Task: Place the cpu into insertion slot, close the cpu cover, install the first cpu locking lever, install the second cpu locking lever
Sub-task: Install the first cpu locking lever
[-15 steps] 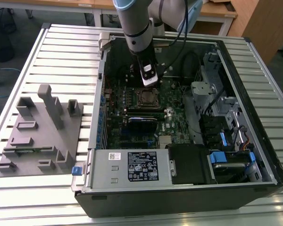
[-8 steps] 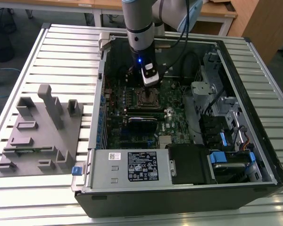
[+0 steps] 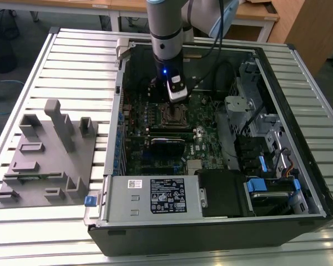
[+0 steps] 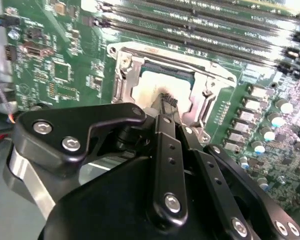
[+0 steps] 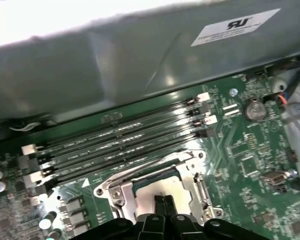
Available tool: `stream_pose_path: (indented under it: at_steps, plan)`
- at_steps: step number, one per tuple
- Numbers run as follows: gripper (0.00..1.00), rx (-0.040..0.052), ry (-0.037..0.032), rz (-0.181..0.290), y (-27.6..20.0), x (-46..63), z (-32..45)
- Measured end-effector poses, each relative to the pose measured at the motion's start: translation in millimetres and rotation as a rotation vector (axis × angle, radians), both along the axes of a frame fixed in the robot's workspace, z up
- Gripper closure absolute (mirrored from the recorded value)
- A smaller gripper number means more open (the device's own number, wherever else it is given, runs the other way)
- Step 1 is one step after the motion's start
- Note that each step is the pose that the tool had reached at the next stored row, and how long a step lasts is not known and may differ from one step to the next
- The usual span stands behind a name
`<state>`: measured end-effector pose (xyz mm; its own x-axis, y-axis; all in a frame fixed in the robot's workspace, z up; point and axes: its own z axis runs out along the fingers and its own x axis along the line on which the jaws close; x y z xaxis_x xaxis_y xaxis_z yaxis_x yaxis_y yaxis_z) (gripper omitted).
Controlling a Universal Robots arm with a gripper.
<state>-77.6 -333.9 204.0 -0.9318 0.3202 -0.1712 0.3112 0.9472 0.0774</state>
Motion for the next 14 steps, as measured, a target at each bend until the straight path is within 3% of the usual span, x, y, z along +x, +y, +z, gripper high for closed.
stream_pose_path:
  at_steps: [1, 2, 7, 10, 14]
  plan:
    - [0.90, 0.0014, 0.0106, 0.000, 0.0, 0.4, -0.1]
    - [0.90, 0.0013, 0.0129, 0.000, 0.0, 0.5, 0.0]
    - [0.90, 0.0013, 0.0130, 0.000, -0.1, 0.5, 0.2]
    - [0.90, 0.0015, 0.0136, 0.000, 0.0, 0.6, 5.1]
    - [0.90, 0.0014, 0.0212, 0.000, 0.0, 1.4, 11.7]
